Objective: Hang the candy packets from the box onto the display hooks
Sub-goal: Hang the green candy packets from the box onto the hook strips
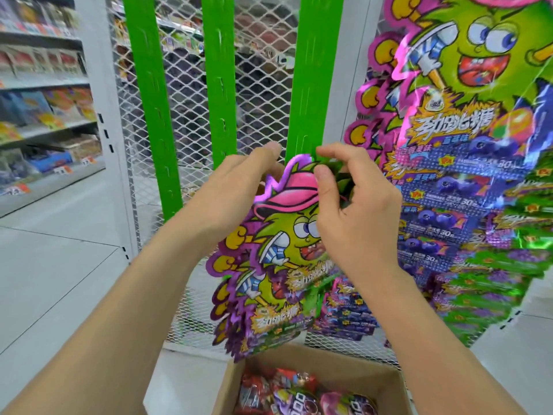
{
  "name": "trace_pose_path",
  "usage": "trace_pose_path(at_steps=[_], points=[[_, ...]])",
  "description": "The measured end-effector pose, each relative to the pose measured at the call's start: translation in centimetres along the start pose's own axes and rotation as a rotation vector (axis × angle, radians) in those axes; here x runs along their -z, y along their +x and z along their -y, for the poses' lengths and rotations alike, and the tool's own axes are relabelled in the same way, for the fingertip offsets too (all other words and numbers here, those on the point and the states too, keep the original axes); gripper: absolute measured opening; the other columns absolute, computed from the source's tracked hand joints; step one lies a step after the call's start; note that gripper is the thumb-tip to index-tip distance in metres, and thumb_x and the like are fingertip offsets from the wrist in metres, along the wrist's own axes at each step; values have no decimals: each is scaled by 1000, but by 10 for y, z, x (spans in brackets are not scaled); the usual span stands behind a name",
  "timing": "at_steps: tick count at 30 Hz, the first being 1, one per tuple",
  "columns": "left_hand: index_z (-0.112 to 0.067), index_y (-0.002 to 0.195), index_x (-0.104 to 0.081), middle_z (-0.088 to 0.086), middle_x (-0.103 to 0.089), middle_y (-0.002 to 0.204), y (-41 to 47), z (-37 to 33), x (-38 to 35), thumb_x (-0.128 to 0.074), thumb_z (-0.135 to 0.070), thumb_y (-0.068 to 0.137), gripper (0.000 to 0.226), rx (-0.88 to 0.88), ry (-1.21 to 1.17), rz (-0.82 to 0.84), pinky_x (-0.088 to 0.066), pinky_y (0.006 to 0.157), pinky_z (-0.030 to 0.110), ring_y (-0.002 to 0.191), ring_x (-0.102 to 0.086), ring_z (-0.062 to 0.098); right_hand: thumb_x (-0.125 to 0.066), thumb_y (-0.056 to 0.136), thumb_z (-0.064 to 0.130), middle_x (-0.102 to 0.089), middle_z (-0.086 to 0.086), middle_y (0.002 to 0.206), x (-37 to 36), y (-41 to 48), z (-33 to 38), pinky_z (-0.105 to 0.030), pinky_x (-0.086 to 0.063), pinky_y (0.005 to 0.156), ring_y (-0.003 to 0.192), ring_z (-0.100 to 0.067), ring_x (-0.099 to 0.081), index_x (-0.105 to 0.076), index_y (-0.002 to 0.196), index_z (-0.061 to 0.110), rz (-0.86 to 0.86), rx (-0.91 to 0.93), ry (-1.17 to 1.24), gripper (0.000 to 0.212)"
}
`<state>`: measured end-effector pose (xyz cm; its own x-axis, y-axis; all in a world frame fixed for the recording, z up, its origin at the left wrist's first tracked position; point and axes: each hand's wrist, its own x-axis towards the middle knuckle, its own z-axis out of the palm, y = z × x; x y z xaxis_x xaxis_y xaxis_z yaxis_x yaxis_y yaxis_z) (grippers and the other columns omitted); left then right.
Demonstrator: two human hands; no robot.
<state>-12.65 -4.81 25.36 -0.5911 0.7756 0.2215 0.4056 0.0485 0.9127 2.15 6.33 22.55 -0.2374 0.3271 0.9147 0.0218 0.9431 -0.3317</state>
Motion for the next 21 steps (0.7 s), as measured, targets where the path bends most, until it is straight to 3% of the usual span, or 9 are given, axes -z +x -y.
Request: trace_pose_path(at_steps=[3,5,8,11,13,15,17,19,21], points=[[-17,102,-78,-6,-64,100,-4,-1,0,-57,-78,90,65,-117,33,31,-41,91,32,91,-62,13,-66,102,15,-73,3,103,-2,3,-1,-46,-55,79,89,-24,-68,-70,119,12,-7,-10,-31,18],[-11,103,-76,3,-59,93,-6,-1,-1,-59,-75,92,67,-179,35,88,-40,85,40,89,-52,17,-67,101,16,-71,4,97,-2,2,-2,-46,-55,74,85,-24,-68,-70,118,13,-4,-25,-42,18],[-8,97,-74,30,-63,84,-8,-3,-2,-54,-53,105,50,-226,64,108,-50,78,59,80,-51,24,-70,100,20,-60,12,85,0,-5,-1,-43,-53,68,74,-20,-65,-70,115,16,8,-49,-72,16],[-2,88,-64,13,-49,73,-10,-4,-2,-50,-41,112,47,-264,126,114,-39,64,47,70,-41,23,-71,99,23,-57,16,83,4,-8,-1,-44,-53,65,73,-20,-65,-69,114,17,14,-43,-78,16],[-3,86,-64,11,-47,68,-11,-3,-3,-52,-39,112,46,-280,191,86,-35,59,41,64,-38,22,-72,100,24,-56,16,83,6,-11,-4,-42,-53,63,71,-16,-64,-69,114,15,25,-26,-77,17],[-11,86,-71,20,-63,70,-11,0,-4,-59,-39,108,38,-303,235,44,-47,62,42,60,-50,30,-72,100,26,-60,13,83,8,-19,-8,-40,-52,61,68,-11,-59,-68,115,15,57,-15,-101,19],[-19,86,-75,12,-75,77,-12,3,-6,-64,-40,105,31,-327,253,-14,-59,72,52,73,-69,35,-70,102,29,-68,6,88,10,-27,-13,-43,-54,62,74,-16,-65,-65,119,17,119,-17,-123,22],[-23,88,-73,2,-75,74,-13,8,-8,-62,-44,104,29,-358,321,-79,-57,71,50,73,-71,26,-69,103,28,-71,1,97,12,-30,-16,-45,-56,70,87,-22,-70,-63,125,18,179,-31,-90,25],[-26,95,-67,-7,-69,73,-18,16,-13,-60,-40,106,20,-443,468,-164,-49,68,41,68,-64,15,-71,100,16,-70,-3,111,17,-31,-16,-41,-55,88,103,-24,-67,-64,129,15,188,-3,-112,30]])
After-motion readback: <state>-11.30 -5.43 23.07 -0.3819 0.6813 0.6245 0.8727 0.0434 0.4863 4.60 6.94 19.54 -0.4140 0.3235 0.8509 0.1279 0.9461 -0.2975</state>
